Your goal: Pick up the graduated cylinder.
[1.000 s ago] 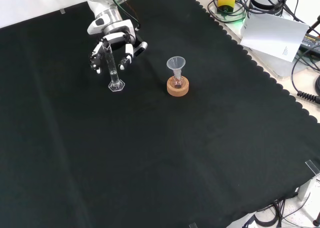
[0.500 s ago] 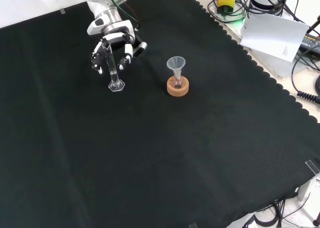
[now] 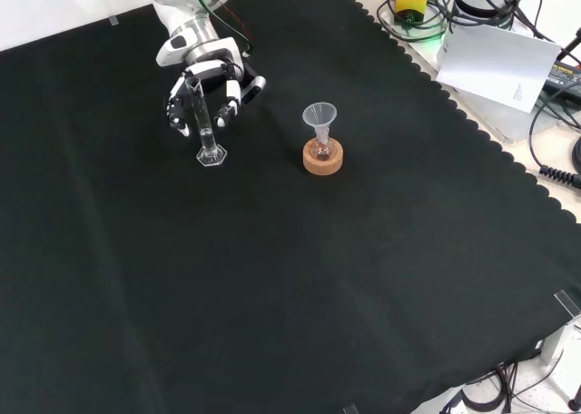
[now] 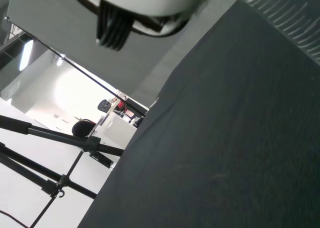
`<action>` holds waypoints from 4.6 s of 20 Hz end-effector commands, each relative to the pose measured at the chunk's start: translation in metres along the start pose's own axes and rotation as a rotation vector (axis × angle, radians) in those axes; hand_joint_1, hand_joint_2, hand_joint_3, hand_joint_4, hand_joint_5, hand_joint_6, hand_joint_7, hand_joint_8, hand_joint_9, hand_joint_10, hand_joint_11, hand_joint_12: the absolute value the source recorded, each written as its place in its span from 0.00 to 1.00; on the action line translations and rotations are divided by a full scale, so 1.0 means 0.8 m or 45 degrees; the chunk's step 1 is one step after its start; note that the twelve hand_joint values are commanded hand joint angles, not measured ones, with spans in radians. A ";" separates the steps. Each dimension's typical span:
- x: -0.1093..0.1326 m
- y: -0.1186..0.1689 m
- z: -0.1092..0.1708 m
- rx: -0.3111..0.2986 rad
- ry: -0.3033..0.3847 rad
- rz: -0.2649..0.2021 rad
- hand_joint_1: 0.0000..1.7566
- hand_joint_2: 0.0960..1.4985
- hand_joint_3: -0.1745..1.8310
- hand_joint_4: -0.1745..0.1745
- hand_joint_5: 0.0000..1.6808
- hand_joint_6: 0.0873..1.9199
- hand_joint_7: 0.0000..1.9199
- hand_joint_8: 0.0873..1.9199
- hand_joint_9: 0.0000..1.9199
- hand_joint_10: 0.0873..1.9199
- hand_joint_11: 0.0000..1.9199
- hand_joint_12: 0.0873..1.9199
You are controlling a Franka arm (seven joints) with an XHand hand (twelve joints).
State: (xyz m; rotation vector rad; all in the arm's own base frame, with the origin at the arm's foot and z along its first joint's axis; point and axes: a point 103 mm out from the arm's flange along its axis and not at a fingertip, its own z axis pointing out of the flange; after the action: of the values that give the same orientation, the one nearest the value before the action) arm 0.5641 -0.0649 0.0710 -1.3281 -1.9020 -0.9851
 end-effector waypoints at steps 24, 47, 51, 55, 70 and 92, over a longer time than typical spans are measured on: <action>0.003 0.003 0.011 0.051 0.007 -0.013 0.62 0.47 0.39 0.50 0.44 0.29 0.44 0.26 0.63 0.05 0.53 0.46; 0.000 -0.001 0.008 0.005 0.038 -0.002 0.59 0.49 0.38 0.48 0.36 0.30 0.37 0.24 0.58 0.00 0.44 0.51; -0.002 -0.002 0.005 -0.003 0.028 -0.001 0.59 0.50 0.38 0.48 0.37 0.30 0.37 0.24 0.58 0.00 0.44 0.51; 0.001 0.001 0.010 -0.002 0.032 -0.001 0.60 0.51 0.38 0.50 0.38 0.31 0.38 0.25 0.58 0.01 0.45 0.52; 0.016 0.010 0.000 0.099 -0.218 0.025 0.62 0.76 0.09 0.28 0.54 0.57 0.55 0.22 0.69 0.00 0.63 0.39; 0.144 -0.112 -0.063 0.254 -0.568 0.104 0.63 0.75 0.08 0.19 0.56 0.54 0.61 0.18 0.73 0.00 0.68 0.36</action>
State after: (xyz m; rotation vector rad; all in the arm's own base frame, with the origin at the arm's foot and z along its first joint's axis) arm 0.5025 -0.0647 0.1544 -1.5165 -2.1427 -0.5974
